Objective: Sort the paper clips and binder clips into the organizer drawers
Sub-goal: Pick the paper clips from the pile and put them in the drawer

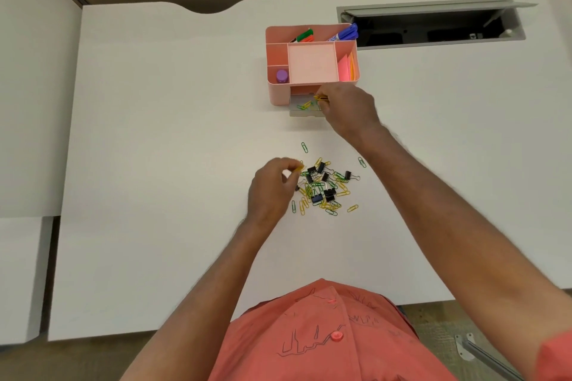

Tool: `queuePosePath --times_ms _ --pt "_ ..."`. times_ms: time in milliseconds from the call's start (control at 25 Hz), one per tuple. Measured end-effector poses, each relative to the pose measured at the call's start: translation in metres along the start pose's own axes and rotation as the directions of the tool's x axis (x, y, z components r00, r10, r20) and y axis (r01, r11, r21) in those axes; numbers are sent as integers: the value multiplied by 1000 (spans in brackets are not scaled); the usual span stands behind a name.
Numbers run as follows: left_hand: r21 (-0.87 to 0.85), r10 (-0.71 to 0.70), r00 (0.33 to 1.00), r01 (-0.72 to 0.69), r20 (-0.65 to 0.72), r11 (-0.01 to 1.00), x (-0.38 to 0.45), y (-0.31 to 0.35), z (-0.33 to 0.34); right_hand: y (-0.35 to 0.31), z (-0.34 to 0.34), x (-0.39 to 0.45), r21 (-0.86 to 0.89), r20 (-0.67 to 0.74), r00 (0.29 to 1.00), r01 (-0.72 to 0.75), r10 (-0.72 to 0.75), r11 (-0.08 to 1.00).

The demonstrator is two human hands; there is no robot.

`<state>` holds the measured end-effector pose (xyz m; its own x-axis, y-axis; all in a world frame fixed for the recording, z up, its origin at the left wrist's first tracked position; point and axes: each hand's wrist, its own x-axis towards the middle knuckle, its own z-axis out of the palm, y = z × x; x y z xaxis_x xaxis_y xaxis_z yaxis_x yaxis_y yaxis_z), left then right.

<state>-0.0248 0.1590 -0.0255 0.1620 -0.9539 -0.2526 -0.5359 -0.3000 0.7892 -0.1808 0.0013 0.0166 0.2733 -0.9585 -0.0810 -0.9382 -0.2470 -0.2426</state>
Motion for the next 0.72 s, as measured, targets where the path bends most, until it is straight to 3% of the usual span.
queuePosePath --times_ms 80,320,560,720 --pt "1 42 998 -42 -48 999 20 16 -11 3 6 5 -24 28 999 -23 23 999" --pt "144 187 969 -164 -164 976 91 57 -17 19 9 -9 203 -31 1000 9 -3 979" --pt "455 233 971 -182 -58 872 140 70 -2 36 11 -11 195 -13 994 107 -107 975" --pt "455 307 948 -237 -84 858 132 63 -3 37 13 -14 231 -19 992 125 -124 965"
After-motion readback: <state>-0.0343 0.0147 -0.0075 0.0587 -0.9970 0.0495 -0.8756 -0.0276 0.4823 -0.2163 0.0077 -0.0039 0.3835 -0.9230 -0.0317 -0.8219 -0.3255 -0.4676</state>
